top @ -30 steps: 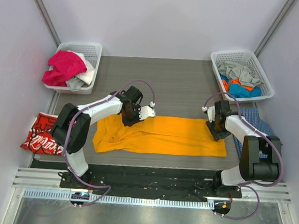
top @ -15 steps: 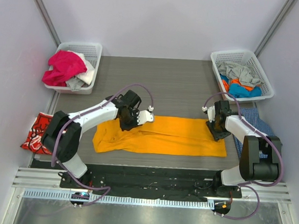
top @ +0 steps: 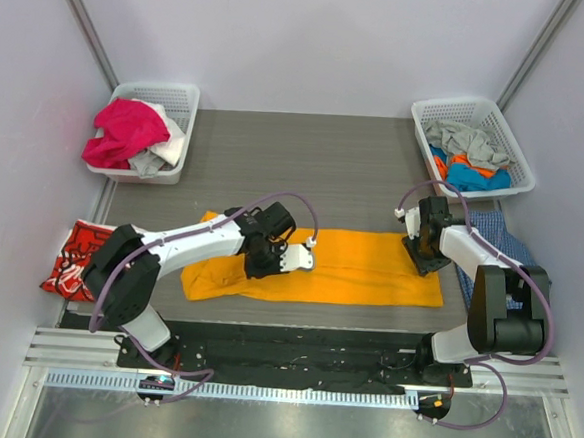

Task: Fold and stack the t-shirts
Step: Fold the other side of the tshirt into a rectangle

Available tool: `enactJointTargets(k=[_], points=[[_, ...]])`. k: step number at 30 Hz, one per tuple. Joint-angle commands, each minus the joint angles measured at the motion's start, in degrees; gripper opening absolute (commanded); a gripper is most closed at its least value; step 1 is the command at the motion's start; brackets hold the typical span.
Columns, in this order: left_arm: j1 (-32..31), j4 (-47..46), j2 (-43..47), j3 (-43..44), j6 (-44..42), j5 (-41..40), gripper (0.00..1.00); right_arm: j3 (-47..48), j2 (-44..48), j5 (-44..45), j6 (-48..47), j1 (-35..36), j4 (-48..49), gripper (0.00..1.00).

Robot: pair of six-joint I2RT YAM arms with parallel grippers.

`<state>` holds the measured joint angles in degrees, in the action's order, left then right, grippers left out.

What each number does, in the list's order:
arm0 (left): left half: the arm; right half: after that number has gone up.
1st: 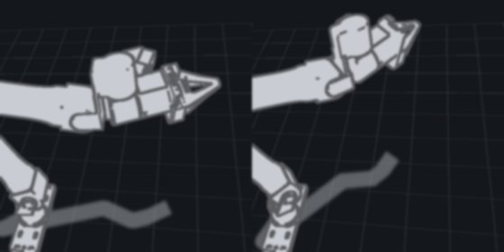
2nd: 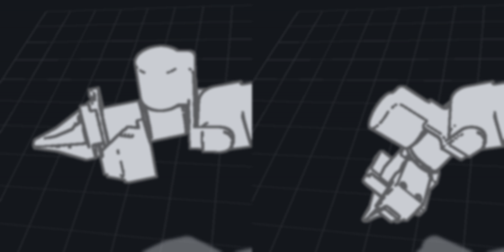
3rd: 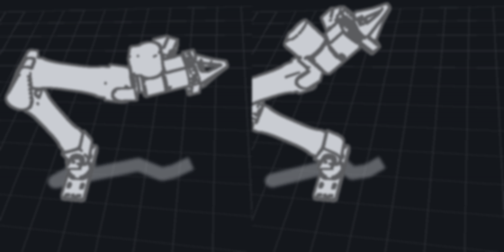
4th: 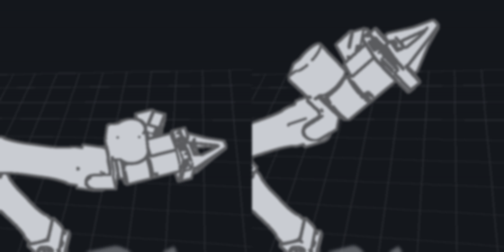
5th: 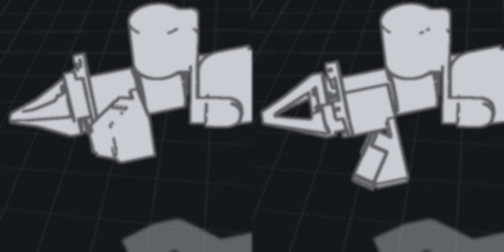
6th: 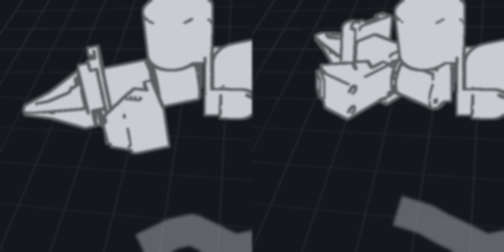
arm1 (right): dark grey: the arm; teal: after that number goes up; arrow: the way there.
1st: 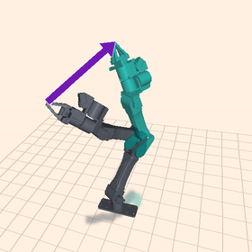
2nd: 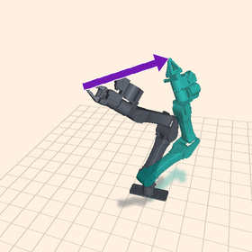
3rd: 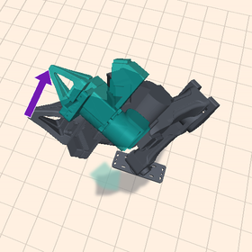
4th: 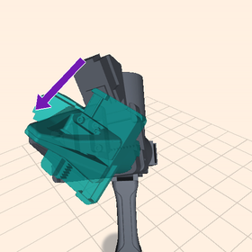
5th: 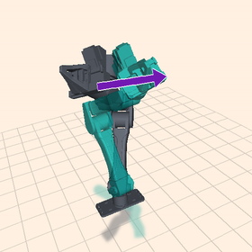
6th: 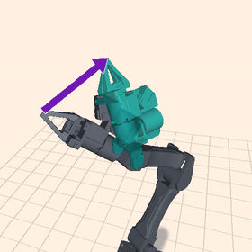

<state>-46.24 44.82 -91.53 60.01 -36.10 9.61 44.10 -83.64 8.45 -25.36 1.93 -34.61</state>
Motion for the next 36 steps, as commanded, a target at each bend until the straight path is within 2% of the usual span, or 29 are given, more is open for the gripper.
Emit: enactJointTargets(k=[1,7,11,13,22,28,31,36], points=[[-2.27,2.12,2.14,-1.29,2.26,-1.17,0.15,-1.29,-0.04,-0.01,-0.21,0.18,0.24,0.41],[-4.65,2.38,2.58,-4.19,4.19,-2.57,0.21,-1.47,-0.3,0.08,-0.21,0.09,0.51,0.41],[-5.7,1.94,3.72,-5.78,5.86,-2.84,0.31,-1.29,-1.0,-0.27,-0.12,0.18,0.68,0.41],[-6.49,1.68,4.42,-5.87,6.91,-3.36,0.33,-1.21,-1.53,-0.36,-0.04,0.09,0.77,0.41],[-8.43,-0.51,12.59,-4.81,9.11,-4.77,0.42,-0.68,-2.23,-0.36,0.23,0.18,0.95,0.41],[-8.34,-5.43,18.48,-9.11,8.32,-13.99,0.49,-0.33,-2.41,-0.36,0.32,0.18,0.95,0.41],[-8.34,-7.1,19.63,-11.75,7.88,-16.46,0.53,0.02,-2.59,-0.27,0.23,0.09,0.77,0.41],[-8.17,-8.34,20.59,-16.23,7.8,-18.83,0.55,-0.15,-1.71,-0.01,0.05,0.18,0.42,0.41]])
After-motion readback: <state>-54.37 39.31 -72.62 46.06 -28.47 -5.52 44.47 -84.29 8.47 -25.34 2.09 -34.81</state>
